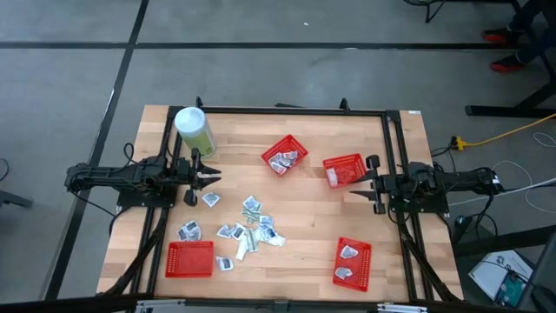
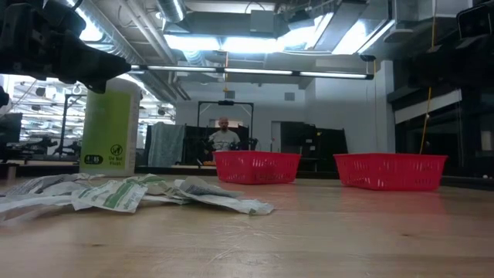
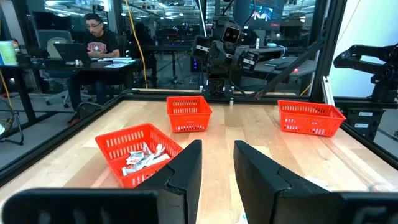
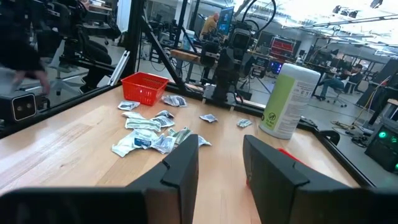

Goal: Pick & Place First Aid Supplies
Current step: Put the green bandage into the red container

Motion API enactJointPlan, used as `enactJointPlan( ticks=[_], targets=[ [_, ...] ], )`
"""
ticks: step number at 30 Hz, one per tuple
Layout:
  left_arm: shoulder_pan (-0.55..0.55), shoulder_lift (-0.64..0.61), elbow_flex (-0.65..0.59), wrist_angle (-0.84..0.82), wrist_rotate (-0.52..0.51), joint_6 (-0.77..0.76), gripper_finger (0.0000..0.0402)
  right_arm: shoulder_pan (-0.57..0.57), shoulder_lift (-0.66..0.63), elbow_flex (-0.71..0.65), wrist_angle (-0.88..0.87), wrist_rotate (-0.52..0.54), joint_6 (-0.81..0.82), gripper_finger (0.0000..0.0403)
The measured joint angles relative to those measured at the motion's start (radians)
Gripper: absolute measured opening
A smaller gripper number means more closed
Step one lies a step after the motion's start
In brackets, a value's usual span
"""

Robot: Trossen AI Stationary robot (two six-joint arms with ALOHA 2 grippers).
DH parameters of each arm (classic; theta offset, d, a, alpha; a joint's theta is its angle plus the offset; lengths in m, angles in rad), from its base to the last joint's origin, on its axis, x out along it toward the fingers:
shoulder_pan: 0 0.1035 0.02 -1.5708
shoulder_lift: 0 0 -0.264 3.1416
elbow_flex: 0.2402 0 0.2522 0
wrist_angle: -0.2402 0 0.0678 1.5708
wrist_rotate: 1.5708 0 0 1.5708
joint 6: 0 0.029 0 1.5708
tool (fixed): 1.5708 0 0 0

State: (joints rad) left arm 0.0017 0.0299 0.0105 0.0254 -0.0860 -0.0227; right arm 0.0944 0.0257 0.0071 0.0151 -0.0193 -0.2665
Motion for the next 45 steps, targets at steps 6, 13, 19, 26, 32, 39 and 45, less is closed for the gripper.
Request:
enactJointPlan(
  ticks=[6, 13, 19, 26, 32, 39, 45],
  targets=[
    [0.0, 0.0, 0.0, 0.0, 0.0, 0.0, 0.0088, 0.0, 0.0, 0.0, 0.0, 0.0, 0.0, 0.0126],
    [0.0, 0.0, 0.0, 0.0, 0.0, 0.0, 0.0088, 0.0, 0.0, 0.0, 0.0, 0.0, 0.0, 0.0126],
    [0.0, 0.0, 0.0, 0.036, 0.004, -0.164, 0.0088, 0.0, 0.0, 0.0, 0.0, 0.0, 0.0, 0.0126],
    [0.0, 0.001, 0.0, 0.065, -0.001, -0.294, 0.0088, 0.0, 0.0, 0.0, 0.0, 0.0, 0.0, 0.0126],
    [0.0, 0.002, 0.0, 0.065, -0.013, -0.286, 0.0088, 0.0, 0.0, 0.0, 0.0, 0.0, 0.0, 0.0126],
    [0.0, 0.002, 0.0, 0.07, -0.06, -0.112, 0.0088, 0.0, 0.0, 0.0, 0.0, 0.0, 0.0, 0.0126],
    [0.0, 0.034, 0.049, 0.043, -0.133, -0.022, 0.0088, 0.0, 0.0, 0.0, 0.0, 0.0, 0.0, 0.0126]
  ],
)
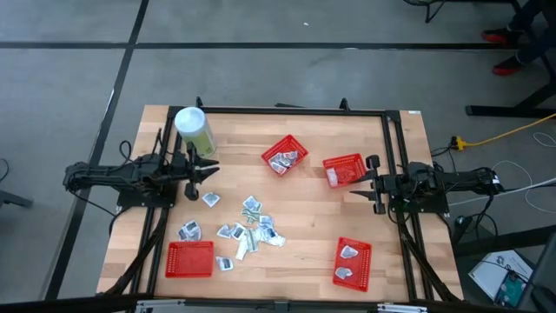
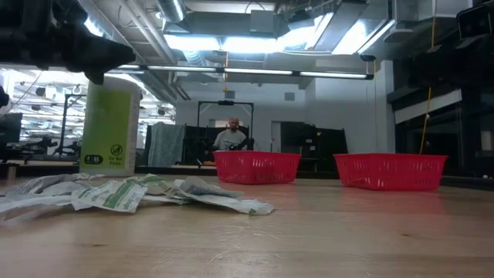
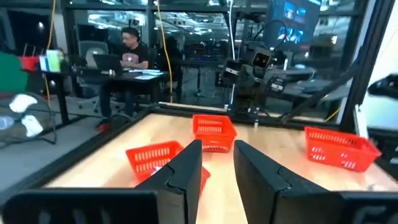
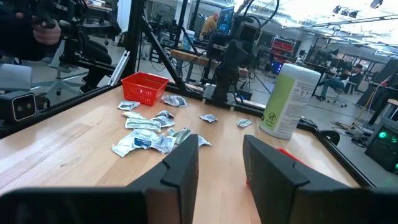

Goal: Pick & Place First Aid Supplies
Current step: Put the green bandage into the red container

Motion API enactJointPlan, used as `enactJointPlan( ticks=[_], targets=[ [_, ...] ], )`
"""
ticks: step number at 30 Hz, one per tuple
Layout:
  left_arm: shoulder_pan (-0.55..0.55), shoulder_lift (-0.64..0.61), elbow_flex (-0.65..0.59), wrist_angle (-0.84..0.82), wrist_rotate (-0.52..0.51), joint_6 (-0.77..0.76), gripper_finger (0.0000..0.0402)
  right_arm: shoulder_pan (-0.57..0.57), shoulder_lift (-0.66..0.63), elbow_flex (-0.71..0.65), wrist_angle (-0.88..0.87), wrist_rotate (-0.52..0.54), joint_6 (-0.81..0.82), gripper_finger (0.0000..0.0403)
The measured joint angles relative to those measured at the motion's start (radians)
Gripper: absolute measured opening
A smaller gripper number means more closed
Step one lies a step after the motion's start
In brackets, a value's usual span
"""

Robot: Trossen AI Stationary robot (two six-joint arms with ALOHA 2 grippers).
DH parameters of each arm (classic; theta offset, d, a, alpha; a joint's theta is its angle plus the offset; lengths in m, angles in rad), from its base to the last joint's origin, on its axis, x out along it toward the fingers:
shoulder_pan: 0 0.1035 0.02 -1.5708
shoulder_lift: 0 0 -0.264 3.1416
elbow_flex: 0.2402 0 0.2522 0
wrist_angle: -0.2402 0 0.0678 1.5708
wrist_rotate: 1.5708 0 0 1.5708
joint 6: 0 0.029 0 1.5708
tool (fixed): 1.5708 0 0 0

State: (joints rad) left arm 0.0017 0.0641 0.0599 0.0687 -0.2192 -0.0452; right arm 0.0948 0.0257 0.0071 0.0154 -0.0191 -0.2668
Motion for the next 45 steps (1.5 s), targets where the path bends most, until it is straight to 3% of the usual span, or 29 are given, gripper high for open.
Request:
enactJointPlan(
  ticks=[16, 26, 30, 45],
  targets=[
    [0.0, 0.363, 0.149, -0.074, -0.054, 0.069, 0.0088, 0.0, 0.0, 0.0, 0.0, 0.0, 0.0, 0.0126],
    [0.0, 0.444, 0.216, -0.076, -0.092, 0.095, 0.0088, 0.0, 0.0, 0.0, 0.0, 0.0, 0.0, 0.0126],
    [-0.001, 0.447, 0.219, -0.123, -0.042, 0.034, 0.0088, 0.0, 0.0, 0.0, 0.0, 0.0, 0.0, 0.0126],
    [0.0, 0.503, 0.219, -0.512, -0.065, -0.26, 0.0088, 0.0, 0.0, 0.0, 0.0, 0.0, 0.0, 0.0126]
  ],
)
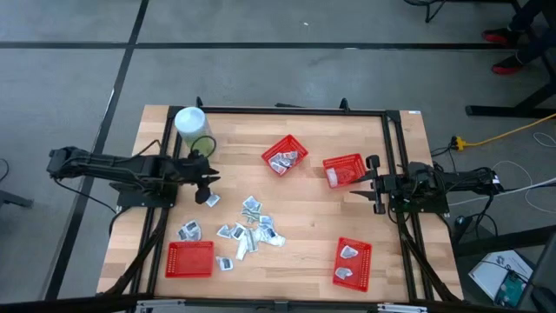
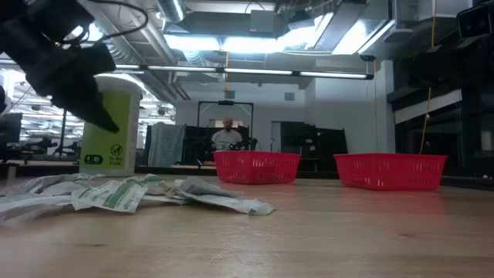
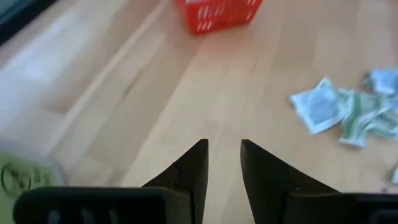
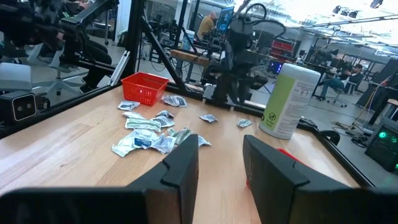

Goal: Pick & Place First Aid Supplies
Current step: Put the green bandage into the red container

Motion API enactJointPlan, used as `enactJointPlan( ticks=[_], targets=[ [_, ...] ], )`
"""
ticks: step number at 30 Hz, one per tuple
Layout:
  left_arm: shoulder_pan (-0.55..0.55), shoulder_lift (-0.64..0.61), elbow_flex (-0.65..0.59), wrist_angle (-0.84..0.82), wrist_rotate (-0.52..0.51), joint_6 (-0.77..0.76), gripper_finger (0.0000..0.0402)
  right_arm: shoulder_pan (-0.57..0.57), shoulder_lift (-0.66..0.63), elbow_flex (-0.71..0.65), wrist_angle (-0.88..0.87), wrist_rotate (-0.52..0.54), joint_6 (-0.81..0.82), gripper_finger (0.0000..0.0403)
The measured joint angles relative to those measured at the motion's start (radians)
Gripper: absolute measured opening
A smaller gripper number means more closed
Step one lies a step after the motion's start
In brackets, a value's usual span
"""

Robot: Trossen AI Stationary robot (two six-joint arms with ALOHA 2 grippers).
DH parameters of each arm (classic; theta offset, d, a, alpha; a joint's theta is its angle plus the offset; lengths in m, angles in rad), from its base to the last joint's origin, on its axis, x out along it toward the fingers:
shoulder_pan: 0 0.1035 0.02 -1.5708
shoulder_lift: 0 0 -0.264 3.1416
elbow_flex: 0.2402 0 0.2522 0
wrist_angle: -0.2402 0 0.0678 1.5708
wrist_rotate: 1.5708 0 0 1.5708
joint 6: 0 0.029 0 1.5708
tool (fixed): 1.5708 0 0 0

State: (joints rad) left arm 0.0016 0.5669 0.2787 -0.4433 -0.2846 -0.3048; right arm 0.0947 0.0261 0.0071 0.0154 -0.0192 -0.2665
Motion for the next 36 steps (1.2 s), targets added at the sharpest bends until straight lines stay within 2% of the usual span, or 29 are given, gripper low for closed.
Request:
enactJointPlan(
  ticks=[5, 15, 21, 36],
  targets=[
    [0.0, 0.081, 0.0, -0.043, -0.063, -0.064, 0.0088, 0.0, 0.0, 0.0, 0.0, 0.0, 0.0, 0.0126],
    [0.0, 0.258, 0.0, -0.111, -0.089, -0.19, 0.0088, 0.0, 0.0, 0.0, 0.0, 0.0, 0.0, 0.0126],
    [0.0, 0.314, 0.0, -0.107, -0.166, -0.181, 0.0088, 0.0, 0.0, 0.0, 0.0, 0.0, 0.0, 0.0126],
    [0.001, 0.452, 0.005, -0.094, -0.111, -0.172, 0.0088, 0.0, 0.0, 0.0, 0.0, 0.0, 0.0, 0.0126]
  ],
)
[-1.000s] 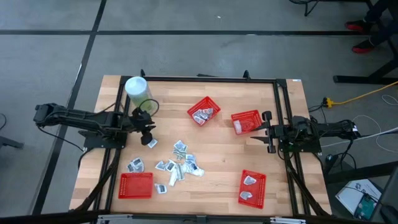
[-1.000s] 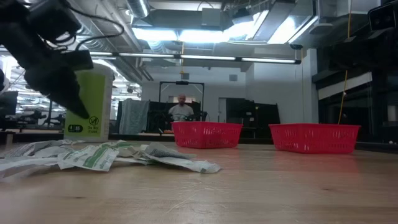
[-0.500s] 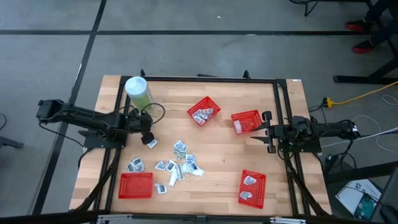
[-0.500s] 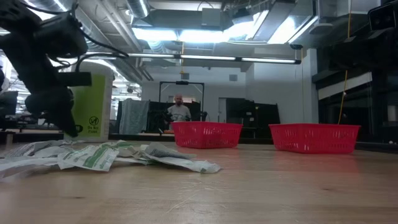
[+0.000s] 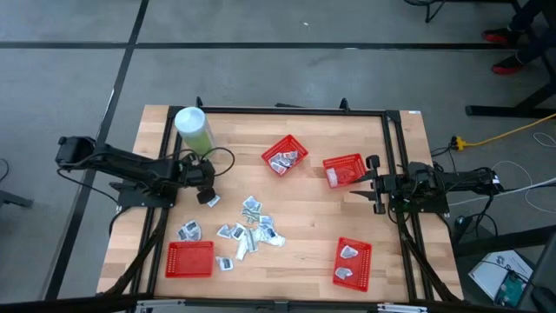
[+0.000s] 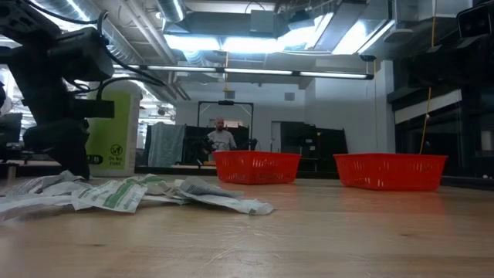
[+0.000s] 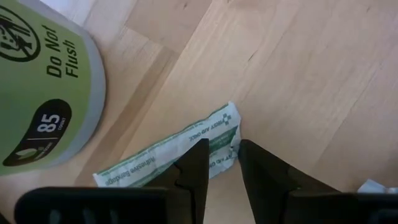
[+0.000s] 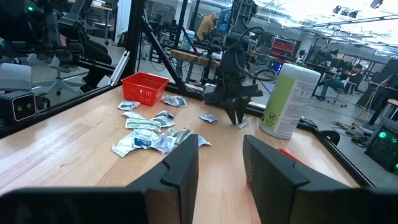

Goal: Pick & Place First Aid Supplies
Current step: Put the green bandage into the red container

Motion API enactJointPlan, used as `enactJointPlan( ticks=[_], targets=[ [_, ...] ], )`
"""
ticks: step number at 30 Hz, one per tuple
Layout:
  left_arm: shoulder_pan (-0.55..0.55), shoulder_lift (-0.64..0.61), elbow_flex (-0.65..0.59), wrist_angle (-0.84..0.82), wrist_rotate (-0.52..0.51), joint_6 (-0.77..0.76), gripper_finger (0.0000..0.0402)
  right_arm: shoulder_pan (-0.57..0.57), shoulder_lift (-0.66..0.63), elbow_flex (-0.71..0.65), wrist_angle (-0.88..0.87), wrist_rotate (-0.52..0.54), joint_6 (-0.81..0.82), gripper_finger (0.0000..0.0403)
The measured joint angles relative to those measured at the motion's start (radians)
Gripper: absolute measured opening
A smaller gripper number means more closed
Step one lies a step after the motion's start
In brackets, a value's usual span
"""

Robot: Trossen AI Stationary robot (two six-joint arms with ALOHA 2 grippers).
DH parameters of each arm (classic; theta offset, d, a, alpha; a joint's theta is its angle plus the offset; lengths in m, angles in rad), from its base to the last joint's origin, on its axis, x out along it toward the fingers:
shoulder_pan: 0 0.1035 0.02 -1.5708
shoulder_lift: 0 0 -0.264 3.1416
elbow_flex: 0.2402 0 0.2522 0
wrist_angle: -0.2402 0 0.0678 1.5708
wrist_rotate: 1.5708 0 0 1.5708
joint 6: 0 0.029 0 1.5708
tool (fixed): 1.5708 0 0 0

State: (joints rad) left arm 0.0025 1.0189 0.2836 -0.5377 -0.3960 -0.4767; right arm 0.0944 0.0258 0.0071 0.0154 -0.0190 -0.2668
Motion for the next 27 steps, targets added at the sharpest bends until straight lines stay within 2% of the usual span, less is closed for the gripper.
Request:
enactJointPlan(
  ticks=[5, 13, 23, 25, 27],
  targets=[
    [0.0, 0.018, -0.001, 0.001, 0.018, 0.0, 0.0081, 0.0, 0.0, 0.0, 0.0, 0.0, 0.0, 0.0126],
    [0.0, 0.018, -0.002, 0.011, 0.062, -0.022, 0.0008, 0.0, 0.0, 0.0, 0.0, 0.0, 0.0, 0.0126],
    [0.001, 0.02, -0.003, 0.074, 0.116, 0.003, 0.0003, 0.0, 0.0, 0.0, 0.0, 0.0, 0.0, 0.0126],
    [0.003, 0.021, 0.01, 0.104, 0.156, 0.027, 0.0002, 0.0, 0.0, 0.0, 0.0, 0.0, 0.0, 0.0126],
    [0.01, 0.026, 0.032, 0.148, 0.262, 0.065, 0.0002, 0.0, 0.0, 0.0, 0.0, 0.0, 0.0, 0.0126]
  ],
)
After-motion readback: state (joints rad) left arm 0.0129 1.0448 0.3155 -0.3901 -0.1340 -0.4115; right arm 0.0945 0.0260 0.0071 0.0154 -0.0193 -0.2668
